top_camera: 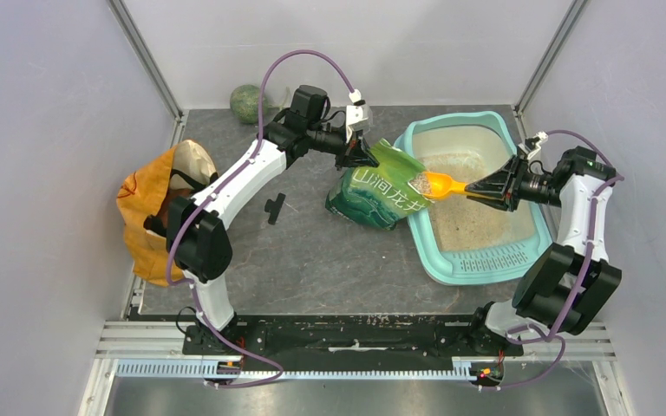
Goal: Fill the litter box with clean litter
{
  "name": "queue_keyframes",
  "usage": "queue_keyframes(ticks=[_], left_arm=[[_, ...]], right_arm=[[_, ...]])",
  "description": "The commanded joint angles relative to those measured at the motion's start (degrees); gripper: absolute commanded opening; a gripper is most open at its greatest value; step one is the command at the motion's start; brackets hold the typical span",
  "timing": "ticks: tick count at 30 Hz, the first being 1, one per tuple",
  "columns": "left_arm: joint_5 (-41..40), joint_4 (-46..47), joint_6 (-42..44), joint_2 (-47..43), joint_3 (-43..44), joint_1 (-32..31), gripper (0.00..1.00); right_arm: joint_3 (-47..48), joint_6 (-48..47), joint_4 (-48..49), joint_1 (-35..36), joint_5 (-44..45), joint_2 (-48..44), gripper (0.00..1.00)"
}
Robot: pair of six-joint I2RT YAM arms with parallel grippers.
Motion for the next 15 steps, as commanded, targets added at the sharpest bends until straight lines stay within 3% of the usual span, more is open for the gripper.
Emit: queue_keyframes(ticks=[1, 7, 15], left_arm=[[4.83, 10.43, -1.14, -3.64, 2.39, -0.78, 0.02], [4.15, 11.79, -2.09, -4.93, 0.29, -0.86, 0.02], [1.47, 15.52, -5.58, -9.8, -6.9, -0.32, 0.02]], right_arm=[[2.65, 3.44, 2.81, 0.88, 4.75, -1.92, 0.0], [5.83, 6.57, 4.0, 4.05, 9.56, -3.01, 0.0], [14.41, 9.83, 7.06, 14.24, 22.92, -4.79, 0.0]])
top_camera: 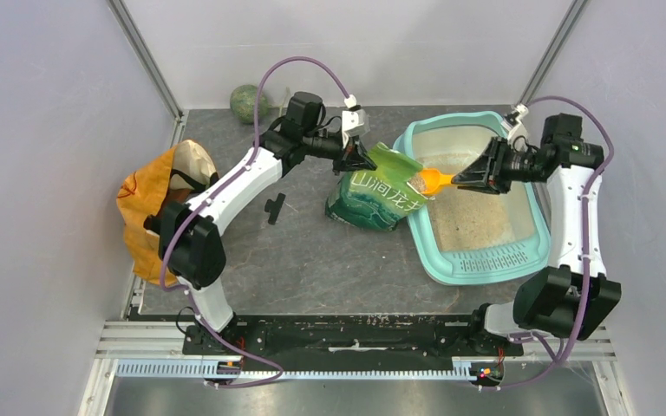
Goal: Fill the litter box with clean litter
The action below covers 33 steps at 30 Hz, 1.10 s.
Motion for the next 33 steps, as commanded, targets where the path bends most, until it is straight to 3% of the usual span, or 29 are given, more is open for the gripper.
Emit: queue_keyframes(ticks=[1, 6, 12, 17, 33], left_arm=[[1.72, 11.34, -5.41, -7.93, -2.69, 0.05, 0.02], [0.14, 11.9, -5.53, -11.47, -7.14, 2.29, 0.02], [-0.72, 2.09, 7.38, -16.38, -12.06, 4.36, 0.02], [-1.8, -0.33, 11.83, -19.08, -15.49, 6.79, 0.02], [-1.84, -12.65, 30.24, -23.99, -19.14, 7.13, 0.02]], right_arm=[[7.17, 1.59, 2.75, 5.75, 11.09, -1.94, 0.0], [11.79, 0.53, 2.37, 13.93, 19.75, -0.48, 0.0], [16.38, -1.65, 1.88, 24.72, 30.23, 1.59, 0.0], [18.66, -4.14, 2.09, 31.25, 35.28, 2.6, 0.0], [21.03, -7.97, 3.18, 31.82, 26.29, -0.35, 0.0]])
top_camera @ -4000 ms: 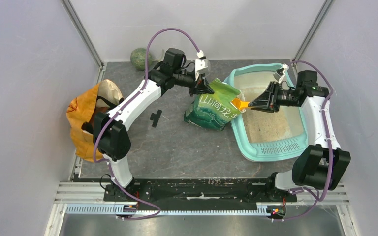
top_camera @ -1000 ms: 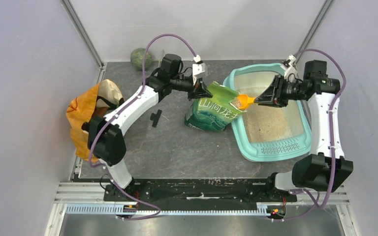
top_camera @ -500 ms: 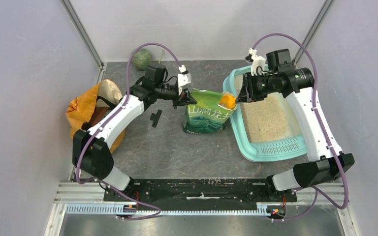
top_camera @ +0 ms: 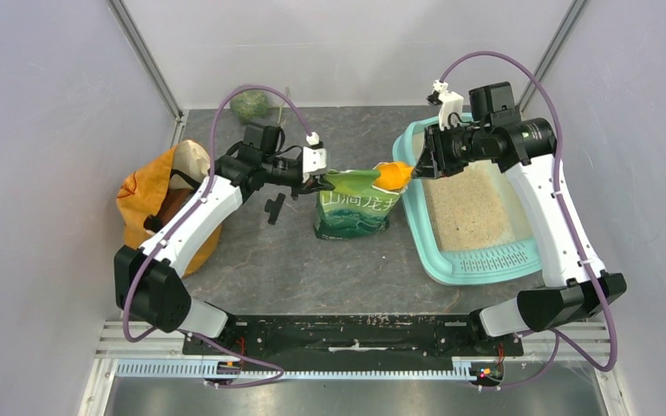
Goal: Fill the litter box with clean litter
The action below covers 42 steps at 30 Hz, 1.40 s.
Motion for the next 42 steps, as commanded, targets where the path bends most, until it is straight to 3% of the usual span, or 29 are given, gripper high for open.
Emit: queue_keyframes(ticks=[1, 6, 13, 19, 23, 29, 42], left_arm=[[2.53, -3.53, 11.24, -4.35, 0.39, -0.24, 0.02], [1.82, -6.14, 19.91, -6.84, -2.72, -1.32, 0.02], [1.16, -6.13, 23.98, -9.11, -5.71, -1.91, 0.02], [0.35, -6.1, 24.67, -10.79, -6.76, -2.39, 0.02], [-1.04, -4.67, 20.51, -10.9, -6.55, -2.6, 0.03], [-3.52, -0.28, 12.57, -9.89, -6.56, -2.6, 0.38], [-7.02, 8.86, 2.26, -7.94, -7.79, -2.6, 0.65]], right_arm=[[2.23, -2.21, 1.04, -0.88, -3.08, -3.09, 0.0], [2.61, -2.98, -1.53, -3.88, -7.29, -5.08, 0.0], [3.29, -1.51, -0.39, -5.35, -13.88, -9.87, 0.0], [3.59, 2.89, 3.98, -5.51, -13.94, -11.91, 0.0], [1.88, 6.19, 7.15, -5.58, -10.54, -10.48, 0.0], [-1.31, 6.72, 11.64, -5.53, -6.89, -5.34, 0.0], [-6.51, 11.06, 21.09, -5.57, -9.85, 2.62, 0.0]])
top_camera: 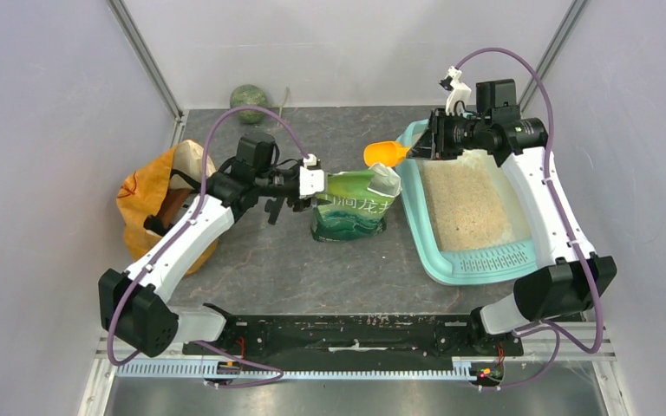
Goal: Fill the litter box with clean litter
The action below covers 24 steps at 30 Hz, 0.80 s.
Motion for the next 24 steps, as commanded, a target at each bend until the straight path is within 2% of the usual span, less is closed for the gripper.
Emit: queue_keyframes(ticks=[1, 6, 12, 16, 20, 24], left_arm=[[-1.92, 6.64, -7.75, 0.8, -0.32, -0.22, 0.67], [-3.86, 8.97, -10.71, 1.48, 0.1, -0.22, 0.71], [-3.61, 9.1, -14.15, 0.47, 1.9, -0.13, 0.84], [-4.06, 7.61, -21.74, -1.79, 7.12, -0.13, 0.86], [-13.08, 3.13, -32.54, -2.31, 17.52, -0.17, 0.87], [-27.37, -6.5, -39.62, 0.84, 30.92, 0.53, 0.88]], right_arm=[[-0.97, 2.24, 6.41, -0.23, -2.46, 0.67, 0.0], [-1.26, 2.9, 7.9, -0.22, -3.9, 1.86, 0.0], [-1.39, 3.51, 8.8, -0.25, -2.29, 2.35, 0.0], [-0.41, 5.47, 11.0, -0.4, -0.8, 1.72, 0.0], [0.78, 8.95, 14.25, -2.09, 0.27, -0.08, 0.0], [2.63, 11.51, 15.39, -5.82, 0.77, -0.75, 0.0]])
